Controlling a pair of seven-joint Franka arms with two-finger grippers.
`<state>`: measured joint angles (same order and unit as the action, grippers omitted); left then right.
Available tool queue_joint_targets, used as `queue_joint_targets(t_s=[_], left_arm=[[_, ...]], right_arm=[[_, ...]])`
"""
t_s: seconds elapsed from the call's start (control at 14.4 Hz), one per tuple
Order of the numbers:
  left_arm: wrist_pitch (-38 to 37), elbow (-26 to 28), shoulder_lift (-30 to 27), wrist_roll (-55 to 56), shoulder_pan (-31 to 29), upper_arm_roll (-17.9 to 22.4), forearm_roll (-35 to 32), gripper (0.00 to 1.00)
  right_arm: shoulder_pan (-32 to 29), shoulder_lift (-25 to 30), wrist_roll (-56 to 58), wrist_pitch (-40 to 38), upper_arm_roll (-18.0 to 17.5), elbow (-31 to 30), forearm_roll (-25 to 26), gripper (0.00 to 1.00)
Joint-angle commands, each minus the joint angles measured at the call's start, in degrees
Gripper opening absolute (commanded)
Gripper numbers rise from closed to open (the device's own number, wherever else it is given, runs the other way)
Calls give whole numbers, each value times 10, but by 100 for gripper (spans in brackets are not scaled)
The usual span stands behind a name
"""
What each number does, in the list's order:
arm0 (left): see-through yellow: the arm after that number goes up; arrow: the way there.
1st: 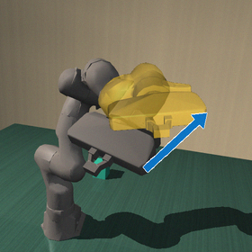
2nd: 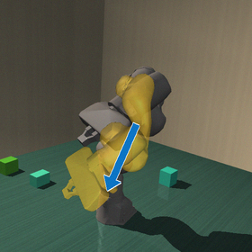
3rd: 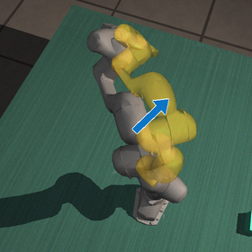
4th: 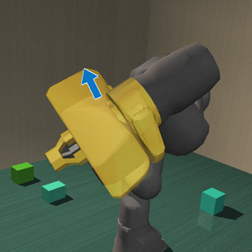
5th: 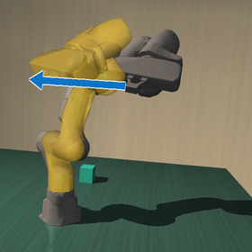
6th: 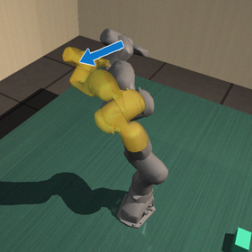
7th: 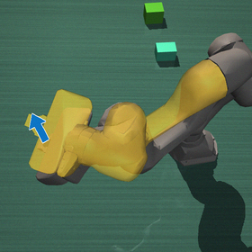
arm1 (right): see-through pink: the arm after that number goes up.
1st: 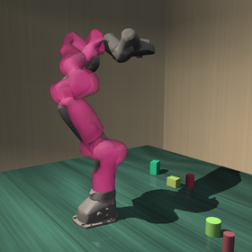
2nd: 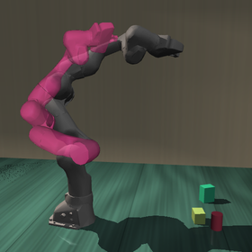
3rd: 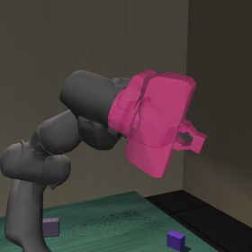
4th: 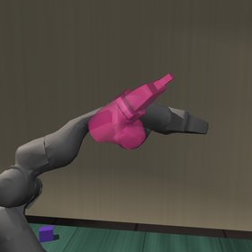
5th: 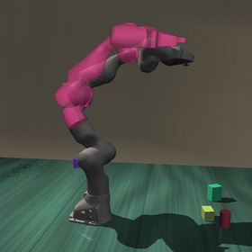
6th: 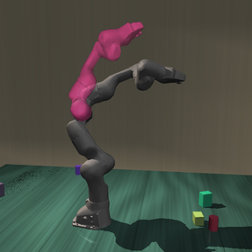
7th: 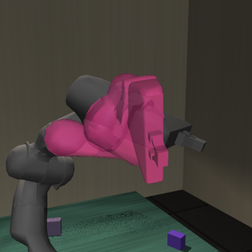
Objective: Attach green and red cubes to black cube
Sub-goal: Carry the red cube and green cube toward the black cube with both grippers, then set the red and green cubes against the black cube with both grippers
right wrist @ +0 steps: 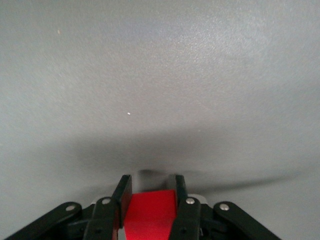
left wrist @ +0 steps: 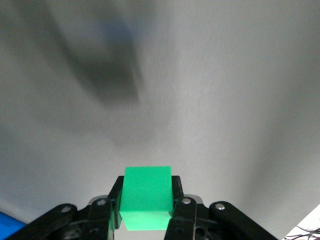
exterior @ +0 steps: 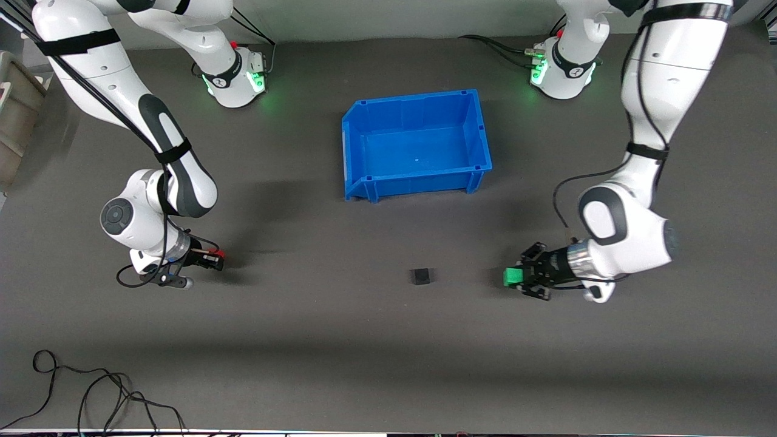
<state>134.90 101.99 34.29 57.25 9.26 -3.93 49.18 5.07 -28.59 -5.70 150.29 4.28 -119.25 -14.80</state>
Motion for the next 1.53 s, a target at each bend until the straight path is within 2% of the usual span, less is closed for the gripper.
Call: queue_joint_targets(t_s=[0.0, 0.14, 0.28, 0.42, 0.69, 0.9, 1.25, 1.46], left_arm=[[31, -14, 17, 36, 41, 9, 4, 30], [62, -28, 36, 65, 72, 9, 5, 30], [82, -52, 59, 104, 93, 9, 1, 30], [105, -56, 70, 119, 115, 9, 4, 30], [140, -89, 104, 169, 139, 9, 4, 30], [142, -106, 119, 208, 152, 10, 2, 30], [157, -104, 122, 209, 168, 10, -3, 30], [157, -100, 122, 208, 181, 10, -3, 30]], right_arm=[[8, 9, -40, -71, 0, 36, -113, 0], [8, 8, -96, -131, 2, 66, -164, 0], [15, 6, -186, -139, 1, 82, -164, 0], [47, -2, -294, -139, 1, 109, -162, 0], [101, -55, -520, -149, 4, 197, -154, 0], [128, -82, -648, -159, 3, 247, -102, 0], [175, -147, -855, -191, 4, 346, -81, 0], [216, -180, -969, -212, 3, 392, 2, 0]])
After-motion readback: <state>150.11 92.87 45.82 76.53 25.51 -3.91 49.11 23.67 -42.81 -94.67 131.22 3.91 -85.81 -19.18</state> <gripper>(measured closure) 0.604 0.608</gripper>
